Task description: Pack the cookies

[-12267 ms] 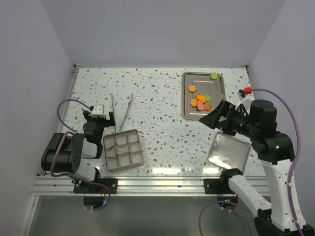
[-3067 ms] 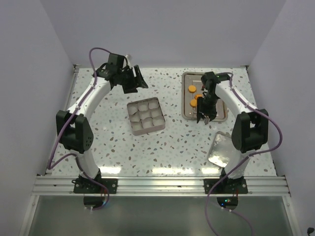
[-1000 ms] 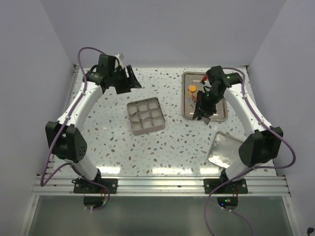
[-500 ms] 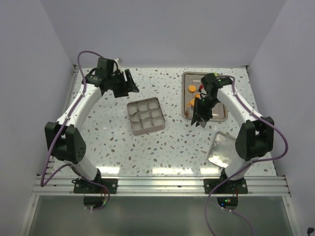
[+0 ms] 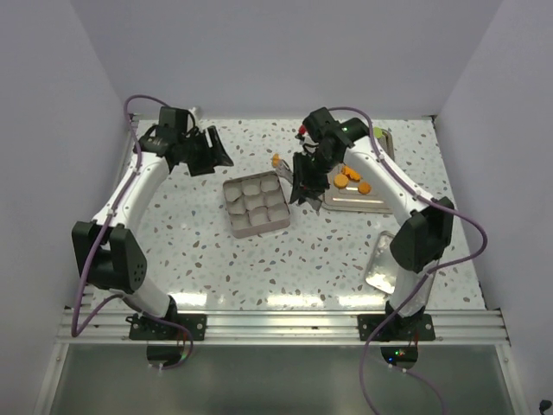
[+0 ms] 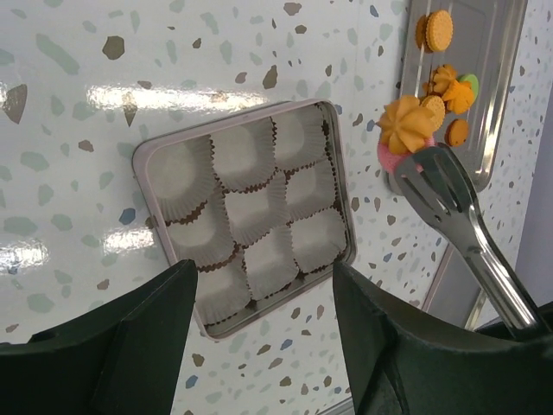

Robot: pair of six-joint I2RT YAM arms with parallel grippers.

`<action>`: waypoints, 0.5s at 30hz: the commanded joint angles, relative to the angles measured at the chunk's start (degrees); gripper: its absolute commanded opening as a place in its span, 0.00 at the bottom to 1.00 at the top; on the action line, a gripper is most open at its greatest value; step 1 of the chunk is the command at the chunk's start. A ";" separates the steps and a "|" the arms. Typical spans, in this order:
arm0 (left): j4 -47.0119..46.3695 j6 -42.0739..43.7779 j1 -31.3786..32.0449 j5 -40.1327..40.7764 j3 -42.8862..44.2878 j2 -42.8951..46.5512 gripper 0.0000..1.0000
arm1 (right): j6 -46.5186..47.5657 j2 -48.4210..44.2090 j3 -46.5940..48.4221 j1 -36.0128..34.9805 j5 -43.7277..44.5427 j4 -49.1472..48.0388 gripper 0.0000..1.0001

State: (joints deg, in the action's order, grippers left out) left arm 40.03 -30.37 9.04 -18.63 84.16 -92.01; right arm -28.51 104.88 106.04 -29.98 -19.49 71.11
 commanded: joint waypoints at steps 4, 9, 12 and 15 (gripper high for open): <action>-0.39 2.33 -2.00 -0.53 -1.63 3.85 0.69 | -1.90 6.73 8.83 -2.45 -2.05 -0.10 0.00; -0.04 3.12 -3.50 -1.05 -2.42 5.26 0.69 | -1.99 10.52 10.24 -3.16 -1.26 -0.18 0.00; 0.22 3.91 -4.64 -1.32 -3.03 6.05 0.69 | -1.98 11.40 9.36 -3.33 -0.03 0.17 0.00; 0.22 4.27 -5.61 -1.58 -4.00 6.93 0.69 | -2.42 11.05 7.70 -3.33 0.06 -1.15 0.00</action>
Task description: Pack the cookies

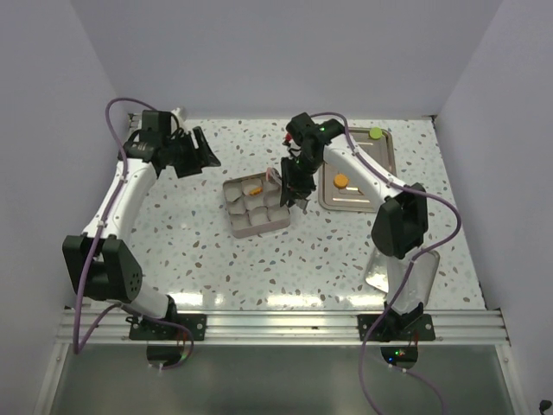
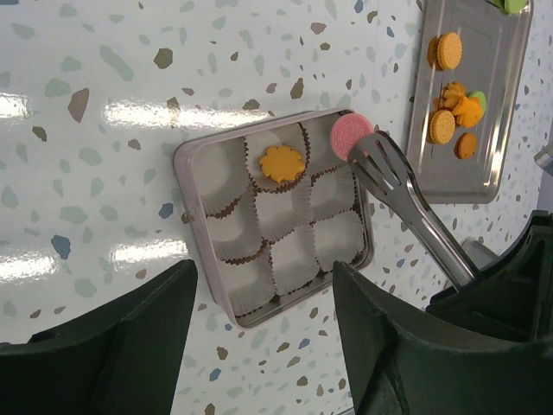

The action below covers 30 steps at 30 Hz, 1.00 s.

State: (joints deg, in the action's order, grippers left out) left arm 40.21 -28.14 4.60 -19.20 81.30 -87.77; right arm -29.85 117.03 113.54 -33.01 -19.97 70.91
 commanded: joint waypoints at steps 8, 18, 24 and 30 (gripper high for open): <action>-0.65 2.21 -2.23 -2.24 -3.25 3.57 0.69 | -1.18 0.12 -0.07 -0.91 1.33 -0.87 0.00; -1.09 2.56 -2.76 -2.86 -3.95 3.92 0.69 | -0.74 1.44 0.98 -1.09 4.06 0.71 0.20; -0.66 2.83 -3.02 -2.86 -3.95 4.18 0.69 | -0.56 1.62 2.22 -1.09 4.41 1.24 0.36; -0.48 2.65 -3.11 -2.95 -3.60 4.36 0.69 | -0.65 1.01 2.22 -1.09 4.41 1.24 0.43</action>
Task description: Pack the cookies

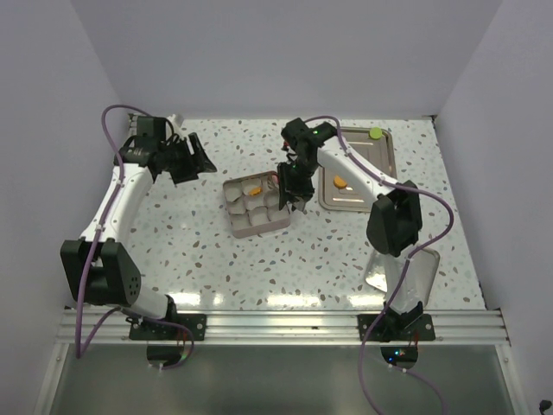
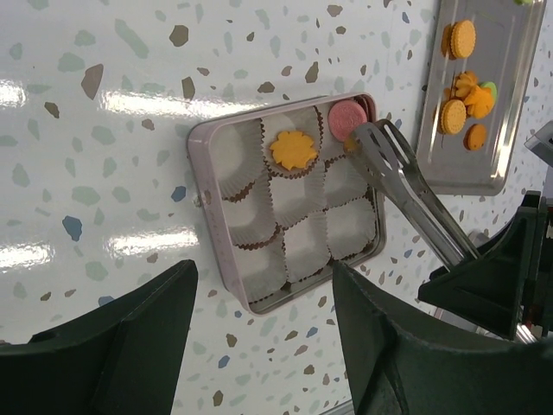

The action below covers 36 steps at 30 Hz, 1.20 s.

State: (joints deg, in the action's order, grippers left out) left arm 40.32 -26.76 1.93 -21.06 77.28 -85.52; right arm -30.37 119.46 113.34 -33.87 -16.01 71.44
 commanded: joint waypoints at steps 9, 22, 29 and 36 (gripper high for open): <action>-0.50 0.40 -0.44 -0.39 0.42 2.90 0.70 | 0.40 -3.96 5.04 0.38 2.21 3.09 0.43; -0.41 -1.45 -0.44 0.14 1.47 2.99 0.70 | 5.49 -14.50 1.46 10.47 3.18 7.22 0.39; 0.90 0.39 -0.44 0.93 1.83 3.25 0.80 | 7.87 -22.32 -8.38 12.68 10.29 7.67 0.41; 1.36 -0.13 -0.53 9.44 -0.63 5.70 1.00 | 7.34 -29.27 -22.01 15.31 11.35 4.67 0.41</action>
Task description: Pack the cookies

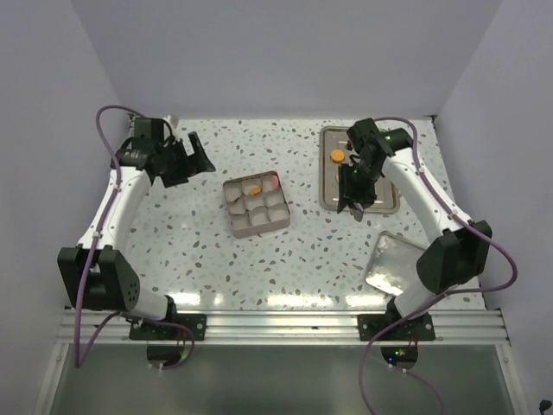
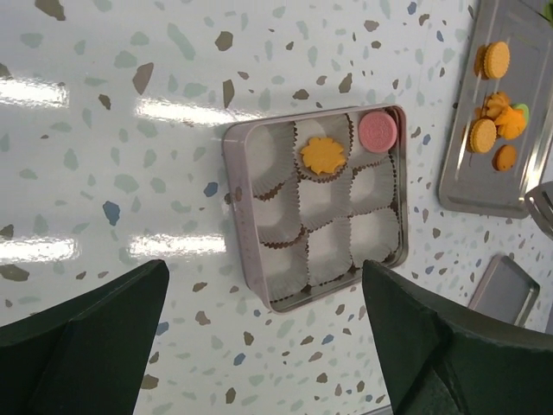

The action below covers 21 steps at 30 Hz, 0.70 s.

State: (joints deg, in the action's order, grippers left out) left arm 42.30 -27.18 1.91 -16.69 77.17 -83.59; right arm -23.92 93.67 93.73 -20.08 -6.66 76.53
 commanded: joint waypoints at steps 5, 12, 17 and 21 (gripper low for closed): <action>-7.58 -2.61 -1.90 5.10 -8.51 7.74 1.00 | 2.21 -4.81 -4.52 4.51 2.61 -0.59 0.41; -8.12 0.54 -3.93 0.85 -9.23 6.86 1.00 | 3.01 -0.95 -4.17 6.19 2.52 -1.12 0.41; -6.18 4.06 -3.93 4.64 -5.63 7.48 1.00 | 2.13 3.87 -2.86 6.19 2.00 -2.53 0.41; -6.88 2.92 -3.93 7.90 -6.49 7.65 1.00 | 1.25 7.83 -0.75 6.19 0.42 -4.19 0.41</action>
State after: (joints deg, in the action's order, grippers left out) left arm 37.67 -25.69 -1.80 -11.99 69.28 -77.69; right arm -22.04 99.50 89.82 -13.91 -5.30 74.70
